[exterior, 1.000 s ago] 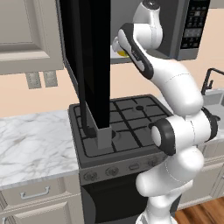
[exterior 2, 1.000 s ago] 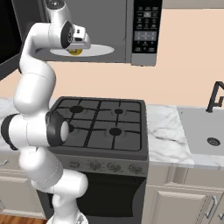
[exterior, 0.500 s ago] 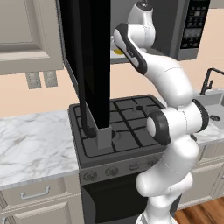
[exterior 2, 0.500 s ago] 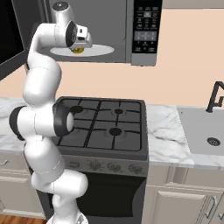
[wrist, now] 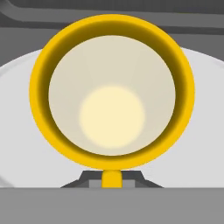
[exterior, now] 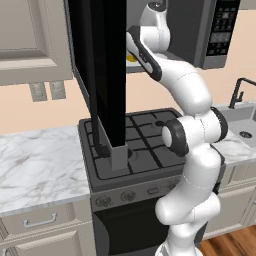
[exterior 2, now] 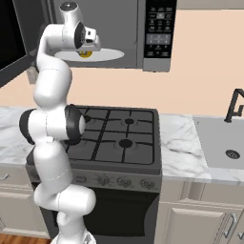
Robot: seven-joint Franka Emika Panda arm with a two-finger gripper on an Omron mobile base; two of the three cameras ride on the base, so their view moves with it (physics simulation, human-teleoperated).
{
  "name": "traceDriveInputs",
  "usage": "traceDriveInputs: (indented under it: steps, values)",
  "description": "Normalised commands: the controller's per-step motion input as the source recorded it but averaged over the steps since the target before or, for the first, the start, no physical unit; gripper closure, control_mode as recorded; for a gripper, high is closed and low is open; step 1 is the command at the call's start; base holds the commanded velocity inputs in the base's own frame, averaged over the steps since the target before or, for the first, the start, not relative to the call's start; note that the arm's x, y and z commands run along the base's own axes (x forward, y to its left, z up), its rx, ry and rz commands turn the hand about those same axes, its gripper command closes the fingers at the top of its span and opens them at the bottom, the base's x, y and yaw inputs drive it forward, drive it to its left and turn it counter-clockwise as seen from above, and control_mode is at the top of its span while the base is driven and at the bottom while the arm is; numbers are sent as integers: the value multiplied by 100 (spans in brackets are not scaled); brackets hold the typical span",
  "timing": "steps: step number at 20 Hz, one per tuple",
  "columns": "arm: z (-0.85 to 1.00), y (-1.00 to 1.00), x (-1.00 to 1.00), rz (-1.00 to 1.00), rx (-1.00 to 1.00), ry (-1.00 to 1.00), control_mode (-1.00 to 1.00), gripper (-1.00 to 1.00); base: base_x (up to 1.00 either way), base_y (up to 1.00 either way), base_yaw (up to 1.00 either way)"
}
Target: Pick the mug from the counter and place it inside the microwave. Then close the microwave.
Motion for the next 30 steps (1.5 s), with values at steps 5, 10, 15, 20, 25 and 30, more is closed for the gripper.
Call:
traceDriveInputs:
  steps: [5,10,15,20,25,30]
  values:
    - [-10,7,15,0,0,1,-100,100,0,0,0]
    - [-20,9,11,0,0,0,-100,100,0,0,0]
    - [-16,6,0,0,0,0,-100,100,0,0,0]
    - [0,0,0,0,0,0,-100,-100,0,0,0]
    - [0,0,0,0,0,0,-100,-100,0,0,0]
    - [0,0,-8,0,0,-2,-100,-100,0,0,0]
